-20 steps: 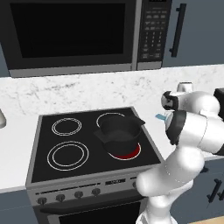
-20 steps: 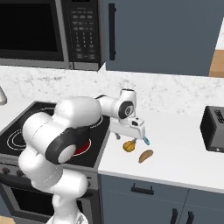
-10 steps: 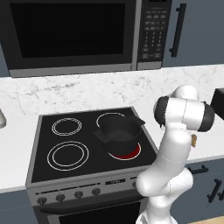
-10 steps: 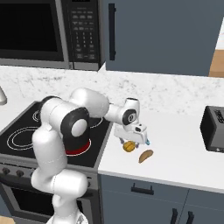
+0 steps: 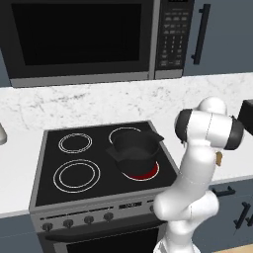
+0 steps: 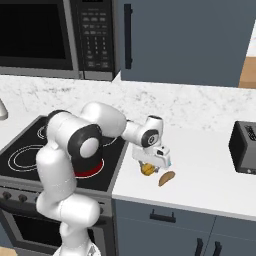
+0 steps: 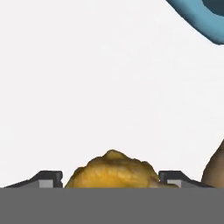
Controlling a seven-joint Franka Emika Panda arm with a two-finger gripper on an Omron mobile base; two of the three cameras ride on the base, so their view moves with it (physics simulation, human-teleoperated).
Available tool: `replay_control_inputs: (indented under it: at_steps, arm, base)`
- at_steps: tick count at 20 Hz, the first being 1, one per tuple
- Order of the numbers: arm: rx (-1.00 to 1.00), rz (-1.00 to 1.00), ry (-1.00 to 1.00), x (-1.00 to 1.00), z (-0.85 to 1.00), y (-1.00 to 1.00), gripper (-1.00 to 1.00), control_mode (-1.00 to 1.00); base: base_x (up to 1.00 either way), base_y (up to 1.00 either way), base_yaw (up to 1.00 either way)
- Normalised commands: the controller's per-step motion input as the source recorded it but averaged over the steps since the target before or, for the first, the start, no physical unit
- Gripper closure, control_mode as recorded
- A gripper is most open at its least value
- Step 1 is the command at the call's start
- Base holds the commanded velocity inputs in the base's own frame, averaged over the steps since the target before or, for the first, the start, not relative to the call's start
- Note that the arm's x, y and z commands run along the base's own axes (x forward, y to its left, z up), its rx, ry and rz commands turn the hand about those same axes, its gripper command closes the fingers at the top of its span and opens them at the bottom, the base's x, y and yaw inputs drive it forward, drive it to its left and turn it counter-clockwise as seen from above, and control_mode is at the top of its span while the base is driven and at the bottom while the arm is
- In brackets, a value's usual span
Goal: Put the sweet potato and squash in the pot. Retrieve the spatula and lightly stir the vegetables in the pot.
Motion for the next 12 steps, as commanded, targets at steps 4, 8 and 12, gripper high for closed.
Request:
replay_control_inputs:
  at_steps: [4,8,12]
  arm:
    - [-0.01,0.00,-0.33,-0.80,0.76,0.17,1.00,-1.00]
    - [-0.17,0.01,-0.37,-0.89,1.00,0.73,1.00,-1.00]
    - [-0.14,0.06,-0.21,-0.39,1.00,1.00,1.00,-1.00]
  base:
    - [0.00,0.00,0.00]
    - [0.00,0.00,0.00]
    - [0.00,0.00,0.00]
